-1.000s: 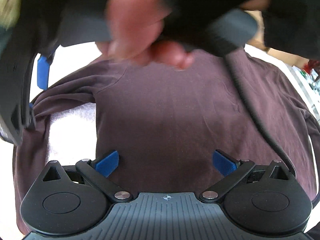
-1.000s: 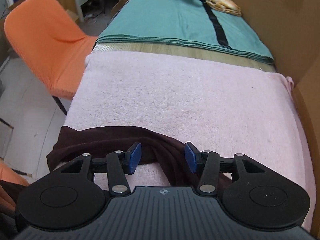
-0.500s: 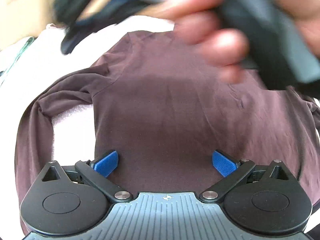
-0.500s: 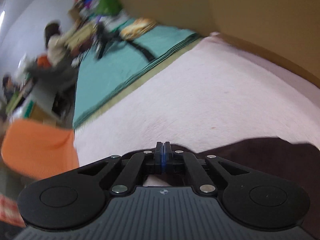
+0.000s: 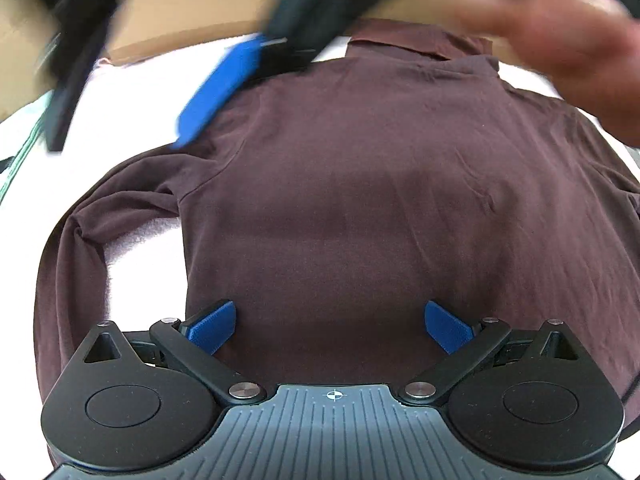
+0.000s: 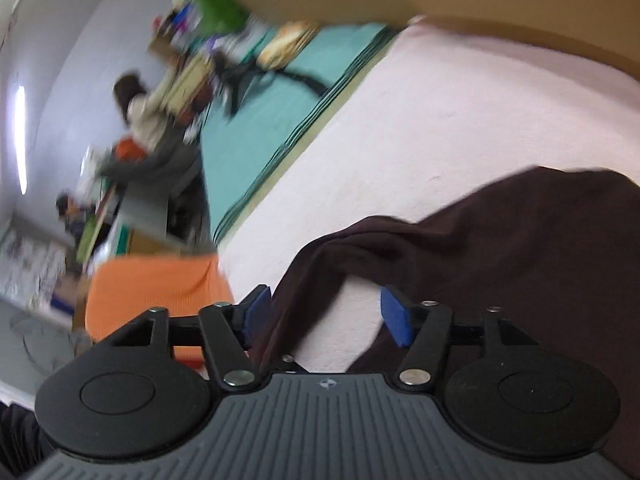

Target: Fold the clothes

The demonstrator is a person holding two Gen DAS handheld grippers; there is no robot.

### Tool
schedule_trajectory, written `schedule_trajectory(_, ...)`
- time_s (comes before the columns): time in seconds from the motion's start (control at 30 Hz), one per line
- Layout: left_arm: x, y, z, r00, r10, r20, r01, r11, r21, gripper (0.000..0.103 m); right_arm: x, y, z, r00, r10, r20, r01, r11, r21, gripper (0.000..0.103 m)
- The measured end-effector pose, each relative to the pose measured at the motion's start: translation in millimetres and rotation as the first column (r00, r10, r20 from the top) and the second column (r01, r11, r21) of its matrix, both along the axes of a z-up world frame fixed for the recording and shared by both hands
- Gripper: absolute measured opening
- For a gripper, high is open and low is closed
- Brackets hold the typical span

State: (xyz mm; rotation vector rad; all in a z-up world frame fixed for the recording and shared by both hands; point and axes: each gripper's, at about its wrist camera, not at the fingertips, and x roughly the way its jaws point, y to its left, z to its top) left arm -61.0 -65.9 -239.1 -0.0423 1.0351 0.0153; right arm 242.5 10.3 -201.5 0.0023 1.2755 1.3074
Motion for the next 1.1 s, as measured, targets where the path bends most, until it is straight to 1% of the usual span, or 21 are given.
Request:
schedule_trajectory(0.07,-2.7,-1.3,0.3,1.0,-0.008,0.005,0.008,1.0,0.005,0.103,-7.1,35.1,-4.0,0.991,0.13,0.044,-0.127,0.99,-0.06,0.066)
schedule_trajectory(0.1,-3.1,-1.9,0.0,1.0,-0.011,0.006,0.011,1.0,0.009,0.103,-10.1,51.7,-8.4,0.98,0.193,0.039,-0.189,0.978,-0.093,0.066)
schedule_trajectory(0.17,-3.0,-1.9,-0.1,1.0,-0.01,0.006,0.01,1.0,0.009,0.103,-15.6,82.7,-23.8,0.959,0.277,-0.058,-0.283,0.946,-0.158,0.066)
schedule_trajectory(0.2,-2.8,-1.7,-0.2,1.0,-0.008,0.005,0.008,1.0,0.007,0.103,-18.6,94.7,-31.5,0.951,0.292,-0.1,-0.307,0.933,-0.19,0.066)
schedule_trajectory(0.3,-3.1,-1.1,-0.3,1.0,-0.011,0.006,0.011,1.0,0.005,0.103,-26.1,121.8,-49.6,0.955,0.264,-0.134,-0.293,0.912,-0.288,0.069)
schedule_trajectory(0.33,-3.3,-0.7,-0.4,1.0,-0.012,0.006,0.012,1.0,0.003,0.103,-26.7,126.5,-51.8,0.955,0.257,-0.148,-0.29,0.91,-0.296,0.071)
schedule_trajectory(0.37,-3.4,-0.4,-0.4,1.0,-0.013,0.007,0.013,1.0,0.0,0.103,-25.4,128.4,-50.1,0.955,0.251,-0.158,-0.287,0.916,-0.279,0.06)
schedule_trajectory(0.4,-3.3,-0.5,-0.4,1.0,-0.014,0.007,0.014,1.0,0.0,0.103,-24.6,128.9,-47.1,0.957,0.247,-0.154,-0.281,0.92,-0.272,0.019)
schedule_trajectory(0.43,-3.2,-0.7,-0.5,1.0,-0.016,0.007,0.016,1.0,0.002,0.103,-24.0,126.6,-41.4,0.961,0.241,-0.134,-0.269,0.925,-0.267,0.003)
schedule_trajectory(0.53,-2.2,-1.3,-0.7,1.0,-0.018,0.006,0.018,1.0,0.005,0.103,-10.6,103.2,-18.6,0.975,0.178,-0.132,-0.196,0.97,-0.145,0.004)
schedule_trajectory(0.6,-0.8,-1.3,-0.9,1.0,-0.019,0.003,0.019,1.0,0.006,0.103,5.9,74.8,-2.5,0.982,0.071,-0.177,-0.078,0.996,-0.033,0.004)
schedule_trajectory(0.63,-0.1,-1.6,-0.9,1.0,-0.02,0.002,0.02,1.0,0.006,0.103,16.2,54.8,3.2,0.975,0.002,-0.222,0.006,0.999,0.034,0.004)
schedule_trajectory(0.7,0.2,-1.7,-0.1,1.0,-0.024,-0.002,0.024,1.0,0.008,0.103,36.6,5.4,8.0,0.93,-0.138,-0.34,0.202,0.966,0.161,0.004)
schedule_trajectory(0.73,-0.6,-1.0,0.9,1.0,-0.026,-0.002,0.026,1.0,0.009,0.103,46.0,-24.6,5.9,0.89,-0.214,-0.402,0.318,0.924,0.213,0.004)
schedule_trajectory(0.77,-1.3,-0.2,2.0,1.0,-0.028,-0.003,0.028,1.0,0.01,0.103,52.9,-57.1,3.0,0.839,-0.29,-0.461,0.436,0.864,0.251,0.004)
schedule_trajectory(0.83,0.0,1.3,1.6,1.0,-0.029,-0.006,0.029,1.0,0.011,0.103,58.1,-124.5,-7.4,0.726,-0.439,-0.53,0.631,0.732,0.257,0.007)
schedule_trajectory(0.87,-1.1,0.6,1.9,1.0,-0.029,-0.008,0.029,0.999,0.012,0.103,57.1,-154.1,-13.2,0.675,-0.509,-0.534,0.696,0.68,0.231,0.011)
schedule_trajectory(0.93,-2.4,-0.1,3.0,0.999,-0.029,-0.012,0.03,0.999,0.013,0.103,45.7,-198.5,-26.4,0.61,-0.644,-0.462,0.761,0.639,0.114,0.05)
schedule_trajectory(0.97,-2.7,-0.2,3.6,0.999,-0.029,-0.013,0.029,0.999,0.013,0.103,37.8,-215.0,-31.4,0.583,-0.7,-0.413,0.783,0.62,0.053,0.077)
schedule_trajectory(1.03,-2.8,0.0,4.0,1.0,-0.026,-0.015,0.026,1.0,0.012,0.103,21.6,-240.1,-36.0,0.556,-0.755,-0.347,0.804,0.595,-0.008,0.077)
schedule_trajectory(1.1,-3.2,0.0,4.2,1.0,-0.022,-0.014,0.022,1.0,0.013,0.103,8.1,-253.4,-30.4,0.553,-0.768,-0.324,0.812,0.583,0.002,0.072)
